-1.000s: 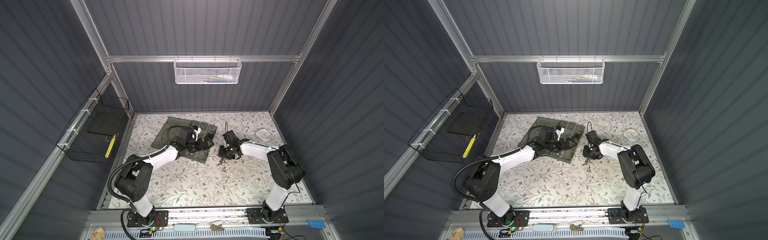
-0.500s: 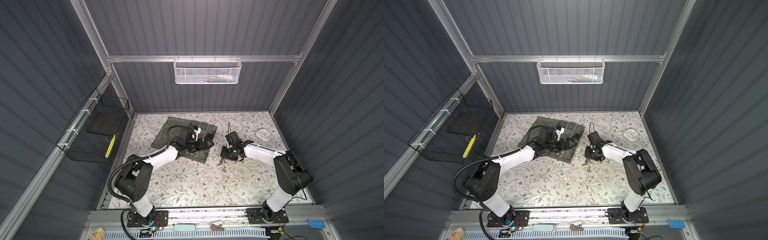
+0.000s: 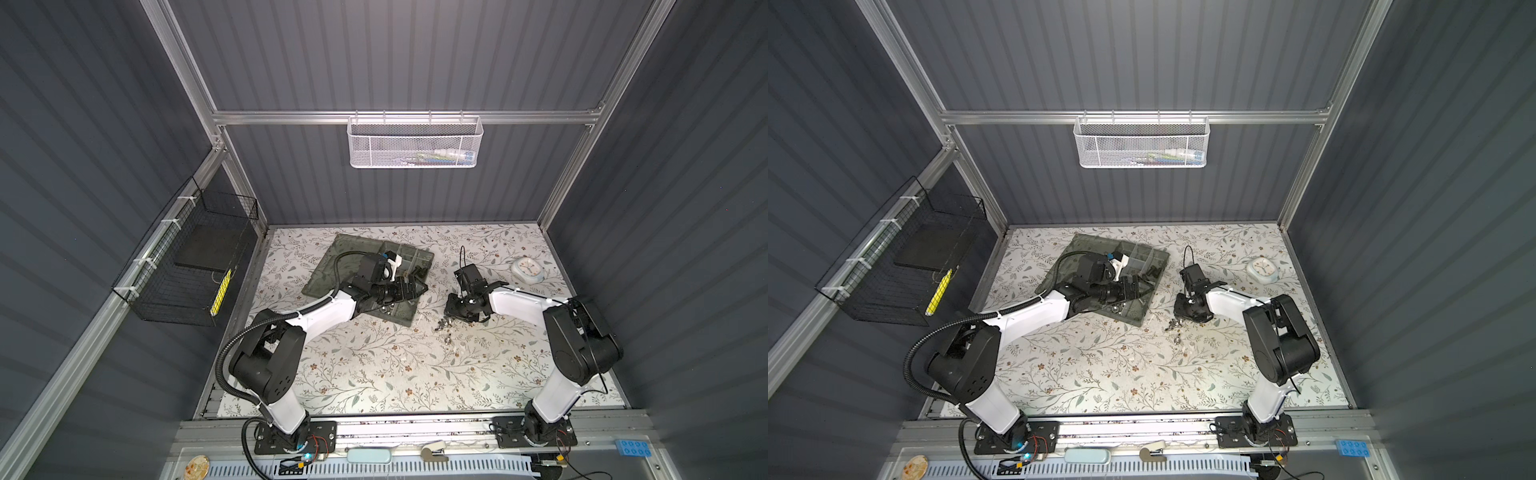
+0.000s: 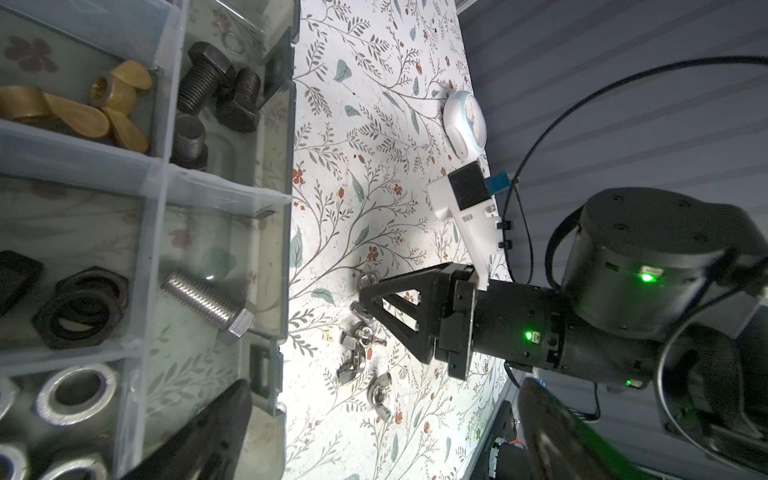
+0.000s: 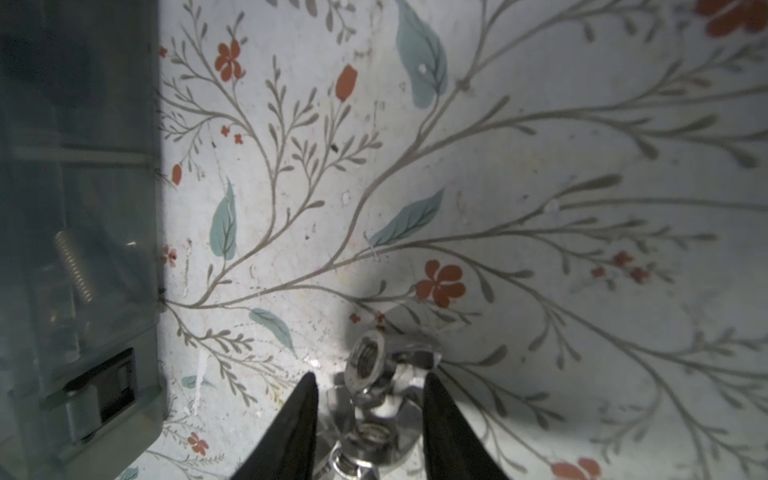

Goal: Sort the screws and nuts into containers

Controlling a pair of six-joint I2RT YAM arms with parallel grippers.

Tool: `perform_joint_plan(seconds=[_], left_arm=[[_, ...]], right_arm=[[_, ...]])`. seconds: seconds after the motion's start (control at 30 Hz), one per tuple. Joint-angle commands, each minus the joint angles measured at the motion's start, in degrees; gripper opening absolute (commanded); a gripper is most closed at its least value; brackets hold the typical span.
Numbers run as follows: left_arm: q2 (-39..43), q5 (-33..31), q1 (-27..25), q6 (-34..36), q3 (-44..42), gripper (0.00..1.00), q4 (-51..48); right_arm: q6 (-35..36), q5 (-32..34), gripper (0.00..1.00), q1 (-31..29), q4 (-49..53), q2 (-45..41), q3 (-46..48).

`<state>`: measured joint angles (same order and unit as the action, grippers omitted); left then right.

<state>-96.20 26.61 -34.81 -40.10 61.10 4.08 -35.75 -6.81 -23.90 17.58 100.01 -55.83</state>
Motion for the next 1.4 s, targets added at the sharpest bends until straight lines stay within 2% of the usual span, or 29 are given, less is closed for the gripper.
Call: perform_joint_plan(seconds=[0.0, 0.5, 1.0, 1.37], left_arm=[[-1.00, -0.16, -0.05, 0.99, 1.21, 1.00, -0.56], [-0.55, -0.23, -0.08, 1.08, 1.13, 1.00, -0.56], [-0.61, -0.24, -0.09, 1.14, 1.13, 1.00, -0.57], [-0.65, -0.16, -0.03, 1.09, 1.22, 1.00, -0.60]], right_arm=[[0.02, -0.93, 0.40, 0.23, 0.03, 1.55, -1.24], [0.70, -0.35, 0.26, 0.67, 1.66, 5.81, -5.95], [1.09, -1.63, 0.04, 1.61, 1.04, 6.96, -7.01], [1.28, -2.03, 0.02, 1.76, 1.72, 8.63, -8.54]])
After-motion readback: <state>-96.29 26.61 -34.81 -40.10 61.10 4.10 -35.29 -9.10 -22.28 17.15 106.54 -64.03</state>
